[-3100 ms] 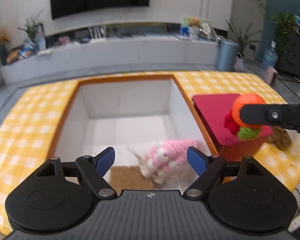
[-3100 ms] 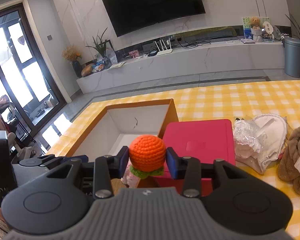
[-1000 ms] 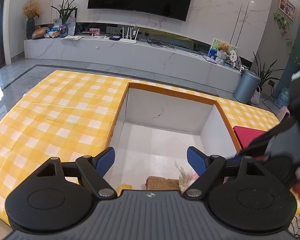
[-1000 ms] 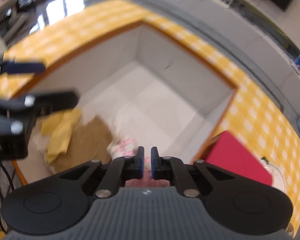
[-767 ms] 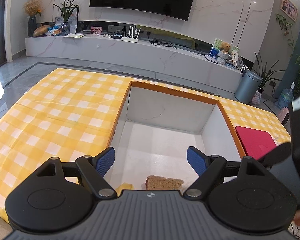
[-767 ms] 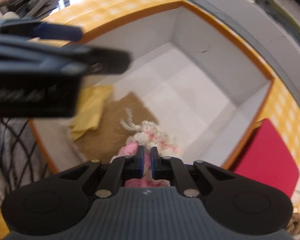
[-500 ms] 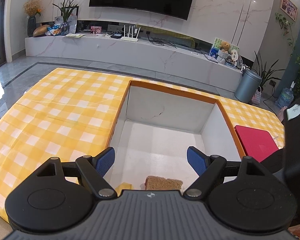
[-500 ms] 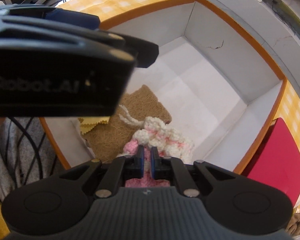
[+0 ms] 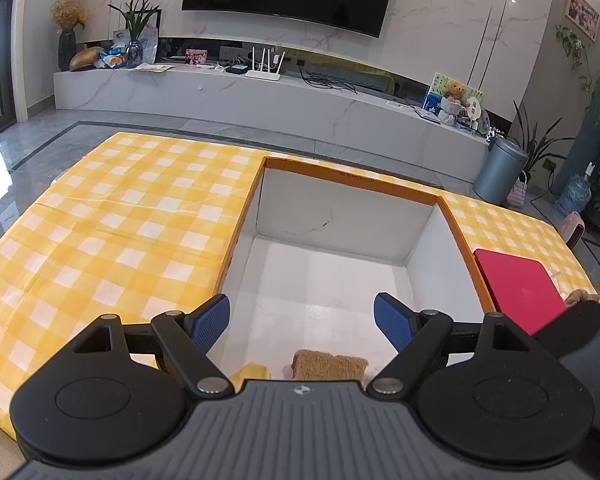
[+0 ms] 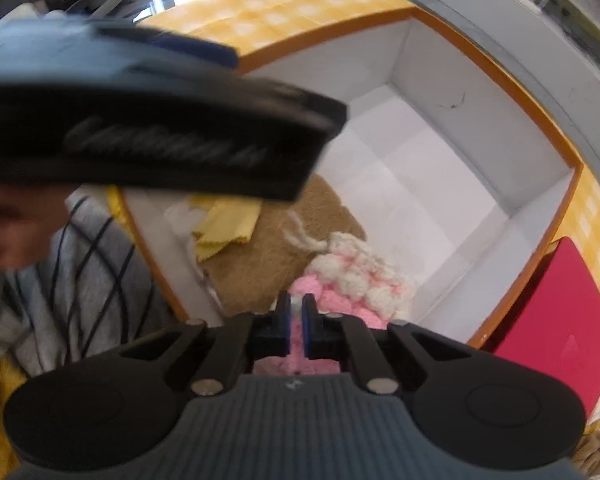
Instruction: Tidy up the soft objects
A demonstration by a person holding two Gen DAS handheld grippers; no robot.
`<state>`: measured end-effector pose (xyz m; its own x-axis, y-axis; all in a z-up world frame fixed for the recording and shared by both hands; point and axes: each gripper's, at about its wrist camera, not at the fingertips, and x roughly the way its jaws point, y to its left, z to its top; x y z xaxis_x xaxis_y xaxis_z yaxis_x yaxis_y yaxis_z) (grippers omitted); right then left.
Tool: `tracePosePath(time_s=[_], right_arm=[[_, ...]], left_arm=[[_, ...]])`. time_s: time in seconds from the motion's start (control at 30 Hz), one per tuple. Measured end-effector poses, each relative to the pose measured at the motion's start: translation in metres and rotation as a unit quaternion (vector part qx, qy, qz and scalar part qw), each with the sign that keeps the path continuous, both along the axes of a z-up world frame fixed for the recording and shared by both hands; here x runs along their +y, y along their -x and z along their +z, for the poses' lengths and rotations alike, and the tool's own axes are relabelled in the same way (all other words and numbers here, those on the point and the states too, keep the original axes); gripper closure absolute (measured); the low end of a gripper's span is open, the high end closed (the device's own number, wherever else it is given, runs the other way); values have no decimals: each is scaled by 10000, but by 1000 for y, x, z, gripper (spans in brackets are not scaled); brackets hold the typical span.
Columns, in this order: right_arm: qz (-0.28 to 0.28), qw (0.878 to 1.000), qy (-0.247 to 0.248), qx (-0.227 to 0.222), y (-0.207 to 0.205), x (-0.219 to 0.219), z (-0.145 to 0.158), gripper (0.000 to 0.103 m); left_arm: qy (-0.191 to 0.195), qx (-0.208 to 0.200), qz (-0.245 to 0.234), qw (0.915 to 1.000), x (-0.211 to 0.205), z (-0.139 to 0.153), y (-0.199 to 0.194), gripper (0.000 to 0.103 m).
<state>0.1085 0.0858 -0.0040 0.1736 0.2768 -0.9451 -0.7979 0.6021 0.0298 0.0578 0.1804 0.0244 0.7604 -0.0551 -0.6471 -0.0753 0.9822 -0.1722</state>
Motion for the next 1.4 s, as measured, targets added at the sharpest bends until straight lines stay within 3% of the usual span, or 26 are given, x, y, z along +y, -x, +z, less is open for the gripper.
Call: tracePosePath(time_s=[0.1, 0.3, 0.47, 0.7, 0.77, 0.87, 1.0, 1.07, 1.17, 1.33, 1.4], right_arm=[[-106, 9990, -226, 358, -10, -1, -4, 98], [-455, 9963, -551, 476, -22, -16, 1, 93], [-689, 9891, -1267, 283, -21, -47, 32, 93], [-911, 9765, -1924, -348, 4, -97, 87, 92], [-1028, 9719, -2022, -636, 14, -117, 102, 83], [-1425, 9567, -2236, -1205, 31, -148, 121, 79], [-1940, 9344, -2552, -1552, 42, -198, 135, 78], [-2210, 9242, -2519, -1833, 49, -225, 140, 69], [-2653, 9052, -2505, -2177, 59, -262, 137, 63], [-3354, 8807, -2532, -2186, 64, -317, 118, 63], [-3692, 8720, -2292, -2253, 61, -332, 106, 63]], left_arm=[[8, 5, 3, 10000, 0, 0, 0, 7], [-12, 18, 49, 10000, 0, 0, 0, 7], [-79, -271, 62, 9996, -5, 12, 7, 7], [-334, -489, -71, 9982, -30, 29, 13, 7], [-354, -583, -106, 9976, -40, 36, 14, 7], [-283, -703, -160, 9970, -57, 47, 17, 7], [-265, -883, -424, 9948, -88, 59, 20, 7], [-326, -960, -633, 9928, -107, 62, 20, 7], [-359, -980, -976, 9897, -137, 63, 19, 7], [-164, -738, -1711, 9823, -182, 46, 11, 7], [-226, -668, -2005, 9771, -201, 34, 7, 7]])
